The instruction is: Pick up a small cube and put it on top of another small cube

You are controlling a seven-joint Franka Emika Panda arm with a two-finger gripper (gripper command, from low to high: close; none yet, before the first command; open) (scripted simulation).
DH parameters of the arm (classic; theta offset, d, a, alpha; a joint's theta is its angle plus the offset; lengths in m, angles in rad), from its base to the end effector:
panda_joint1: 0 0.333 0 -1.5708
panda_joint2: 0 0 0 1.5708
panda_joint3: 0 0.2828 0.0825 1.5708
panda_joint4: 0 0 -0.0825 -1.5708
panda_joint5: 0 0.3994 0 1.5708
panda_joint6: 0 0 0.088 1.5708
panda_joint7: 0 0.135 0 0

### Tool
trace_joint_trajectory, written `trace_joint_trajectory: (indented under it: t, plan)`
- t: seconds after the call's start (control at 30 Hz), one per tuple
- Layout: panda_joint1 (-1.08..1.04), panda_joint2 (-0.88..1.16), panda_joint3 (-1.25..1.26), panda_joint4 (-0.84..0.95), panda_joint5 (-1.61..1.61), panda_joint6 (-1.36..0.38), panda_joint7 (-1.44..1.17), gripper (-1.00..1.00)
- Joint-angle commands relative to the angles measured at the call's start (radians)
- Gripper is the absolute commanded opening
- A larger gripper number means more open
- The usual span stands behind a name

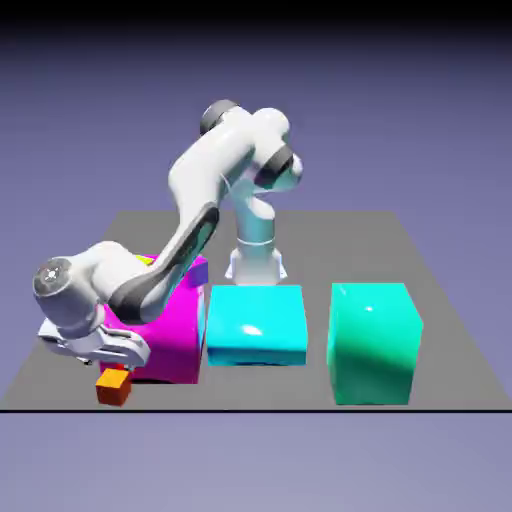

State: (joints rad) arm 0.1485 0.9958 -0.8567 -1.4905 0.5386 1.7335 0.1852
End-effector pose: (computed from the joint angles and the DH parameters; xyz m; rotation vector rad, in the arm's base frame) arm 0.5452 -0.3293 0.1351 2.5882 -1.4095 -0.6530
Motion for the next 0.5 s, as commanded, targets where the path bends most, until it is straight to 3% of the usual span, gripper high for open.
trace_joint_trajectory:
  t: [0.0, 0.07, 0.17, 0.2, 0.33, 0.47]
  plan:
    - [0.003, 0.036, -0.02, 0.03, 0.012, -0.03, -0.013, 0.0]
    - [0.004, 0.041, -0.023, 0.035, 0.014, -0.034, -0.015, 0.0]
    - [0.011, 0.099, 0.021, -0.054, 0.064, 0.095, -0.04, 0.0]
    - [0.011, 0.099, 0.021, -0.054, 0.064, 0.095, -0.04, -1.0]
    - [0.004, 0.041, -0.023, 0.035, 0.014, -0.035, -0.014, -1.0]
    - [-0.017, -0.104, 0.063, -0.033, -0.061, -0.054, 0.062, -1.0]
